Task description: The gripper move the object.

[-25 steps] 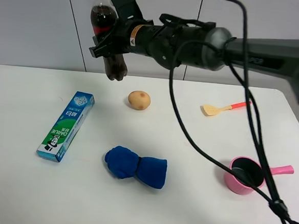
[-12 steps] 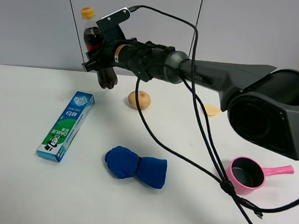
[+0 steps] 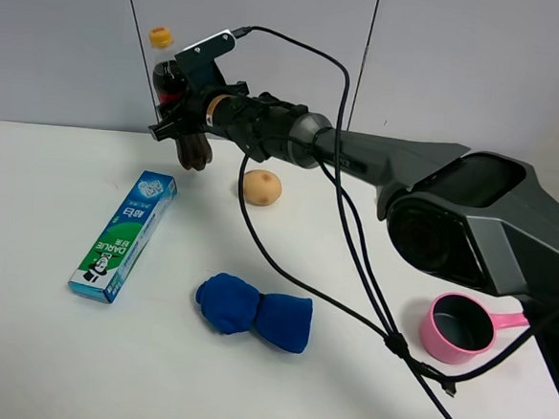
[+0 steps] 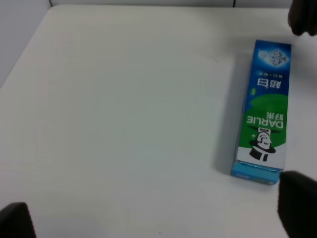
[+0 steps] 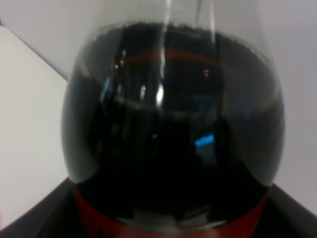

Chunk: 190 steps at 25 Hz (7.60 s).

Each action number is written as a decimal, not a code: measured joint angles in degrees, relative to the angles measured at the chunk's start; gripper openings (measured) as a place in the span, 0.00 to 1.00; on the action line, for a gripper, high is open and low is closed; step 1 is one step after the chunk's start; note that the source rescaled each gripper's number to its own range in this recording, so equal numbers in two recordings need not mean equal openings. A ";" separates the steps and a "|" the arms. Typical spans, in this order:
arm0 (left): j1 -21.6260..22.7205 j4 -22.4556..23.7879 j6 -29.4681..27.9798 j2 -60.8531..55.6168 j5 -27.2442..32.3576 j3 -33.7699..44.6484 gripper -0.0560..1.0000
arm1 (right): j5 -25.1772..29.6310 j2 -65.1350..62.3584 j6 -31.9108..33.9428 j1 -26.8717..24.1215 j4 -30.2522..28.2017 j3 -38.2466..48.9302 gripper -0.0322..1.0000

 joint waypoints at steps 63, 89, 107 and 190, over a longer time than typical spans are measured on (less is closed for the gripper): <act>0.00 0.06 0.00 0.00 0.00 0.00 1.00 | -9.56 3.78 1.06 0.00 0.13 -1.15 0.99; 0.06 0.06 0.00 0.00 0.00 0.00 1.00 | 31.53 -23.43 0.21 2.19 10.28 -1.15 1.00; 0.06 0.06 0.00 0.00 0.00 0.00 1.00 | 74.47 -45.34 -16.11 2.07 20.70 6.81 1.00; 0.06 -0.01 0.00 0.00 0.00 0.00 1.00 | 65.50 -143.40 -9.84 -42.05 18.51 90.36 1.00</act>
